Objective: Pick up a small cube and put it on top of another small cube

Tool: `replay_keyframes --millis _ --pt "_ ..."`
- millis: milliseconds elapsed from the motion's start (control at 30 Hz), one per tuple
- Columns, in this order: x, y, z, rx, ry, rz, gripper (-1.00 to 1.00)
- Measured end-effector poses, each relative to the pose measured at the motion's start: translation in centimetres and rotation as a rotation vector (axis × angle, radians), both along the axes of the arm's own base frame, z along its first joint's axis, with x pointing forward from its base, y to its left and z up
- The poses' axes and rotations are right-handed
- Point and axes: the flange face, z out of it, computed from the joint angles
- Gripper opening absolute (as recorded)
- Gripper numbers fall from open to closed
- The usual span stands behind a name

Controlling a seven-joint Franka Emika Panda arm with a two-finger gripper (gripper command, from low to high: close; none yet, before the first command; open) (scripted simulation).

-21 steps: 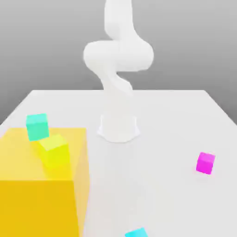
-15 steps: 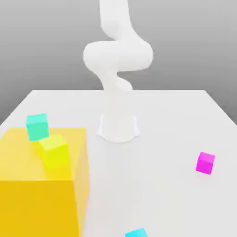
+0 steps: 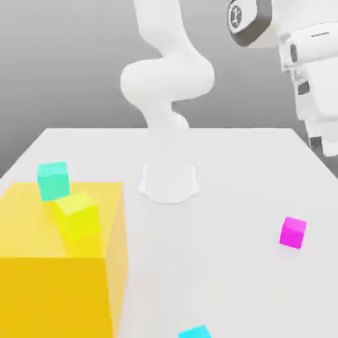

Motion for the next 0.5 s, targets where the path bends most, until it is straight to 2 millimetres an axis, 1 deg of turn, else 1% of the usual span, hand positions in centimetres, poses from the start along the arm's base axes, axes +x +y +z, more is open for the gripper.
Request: replay_keyframes --millis 133,267,367,500 --pt "-2.9 2.9 -5.3 -0.085 0.042 0.26 0.0" --pt "-6.5 5.1 -10.4 -0.163 0.083 0.523 0.0" --pt "-9.9 6.5 -14.1 -0.216 0.113 0.735 0.0" --pt "-14.6 7.3 -18.5 -0.281 0.155 1.013 0.0"
